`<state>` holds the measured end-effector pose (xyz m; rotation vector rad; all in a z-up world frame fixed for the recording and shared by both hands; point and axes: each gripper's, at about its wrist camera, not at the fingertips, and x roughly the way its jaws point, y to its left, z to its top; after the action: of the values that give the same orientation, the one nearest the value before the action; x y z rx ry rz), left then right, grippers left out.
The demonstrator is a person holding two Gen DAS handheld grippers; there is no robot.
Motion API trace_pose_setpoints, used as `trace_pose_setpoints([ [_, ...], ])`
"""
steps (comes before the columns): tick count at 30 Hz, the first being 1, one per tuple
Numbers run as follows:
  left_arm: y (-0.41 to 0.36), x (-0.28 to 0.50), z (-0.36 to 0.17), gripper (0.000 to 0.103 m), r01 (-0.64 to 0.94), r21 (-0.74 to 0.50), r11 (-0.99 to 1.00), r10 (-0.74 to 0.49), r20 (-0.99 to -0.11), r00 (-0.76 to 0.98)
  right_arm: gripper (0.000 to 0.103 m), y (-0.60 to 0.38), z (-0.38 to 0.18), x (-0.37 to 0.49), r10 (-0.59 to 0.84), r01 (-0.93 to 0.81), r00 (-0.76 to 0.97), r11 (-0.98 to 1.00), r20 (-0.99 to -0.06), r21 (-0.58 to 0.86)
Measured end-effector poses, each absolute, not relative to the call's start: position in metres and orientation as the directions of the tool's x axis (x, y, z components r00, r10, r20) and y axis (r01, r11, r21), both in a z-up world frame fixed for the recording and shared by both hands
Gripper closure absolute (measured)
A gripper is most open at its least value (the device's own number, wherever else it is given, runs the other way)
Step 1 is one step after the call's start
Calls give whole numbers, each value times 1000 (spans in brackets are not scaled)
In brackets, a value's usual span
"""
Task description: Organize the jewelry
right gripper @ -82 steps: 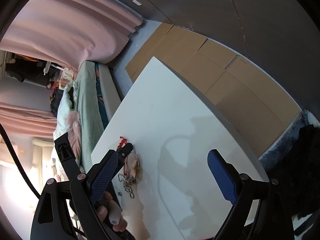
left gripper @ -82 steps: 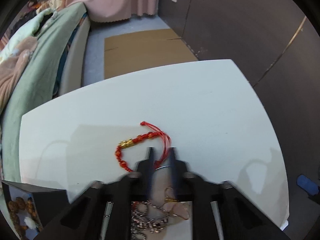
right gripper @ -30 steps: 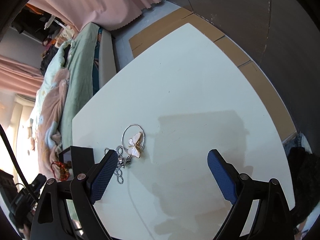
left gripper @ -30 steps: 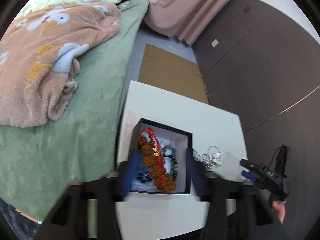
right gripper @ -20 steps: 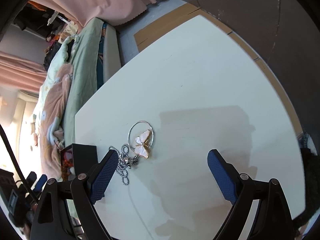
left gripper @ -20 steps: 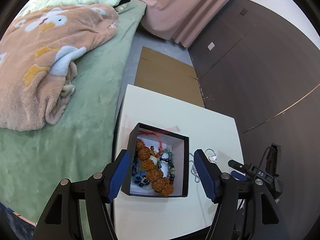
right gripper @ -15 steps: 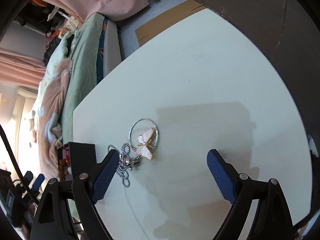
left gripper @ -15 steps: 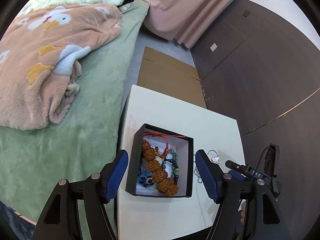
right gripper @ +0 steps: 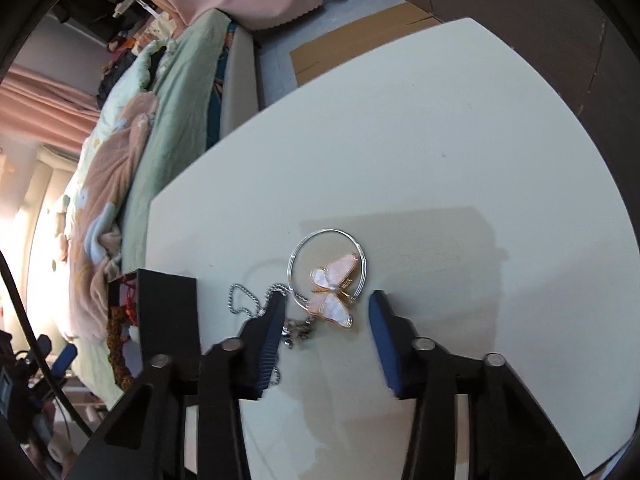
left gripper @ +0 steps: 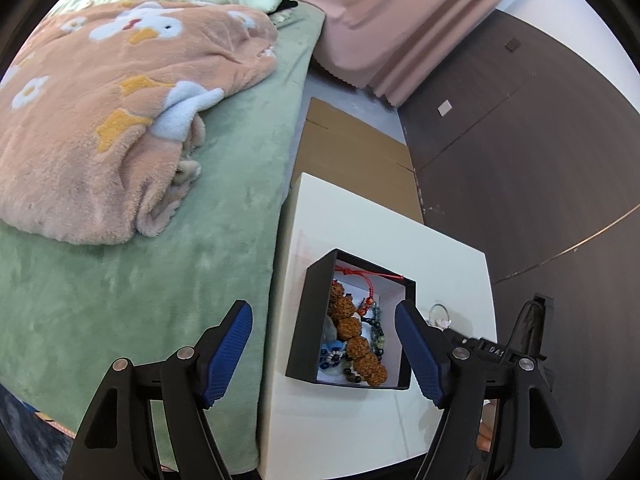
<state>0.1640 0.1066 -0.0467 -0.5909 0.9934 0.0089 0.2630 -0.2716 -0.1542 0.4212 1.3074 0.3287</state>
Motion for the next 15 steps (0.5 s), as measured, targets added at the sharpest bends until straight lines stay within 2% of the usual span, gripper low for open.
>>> trace_pose_setpoints([
  [1,107,164,-46,28,-269,-464,844,-254,-788,560,91,-271,-158,264,490,6,210,865,-846,502],
  [2,107,163,-45,28,-269,-463,844,-253,-787,562,93,-270,-162,264,510,14,196,853,-838,522],
  [8,100,164,-41,28,-255,-451,855,-247,-789,562,99,-277,-149,257,548,32,275,816,-790,578],
  [15,86,172,-48,28,-248,-440,863,-254,-803,540,99,-289,-123,247,627,-4,342,745,-699,667],
])
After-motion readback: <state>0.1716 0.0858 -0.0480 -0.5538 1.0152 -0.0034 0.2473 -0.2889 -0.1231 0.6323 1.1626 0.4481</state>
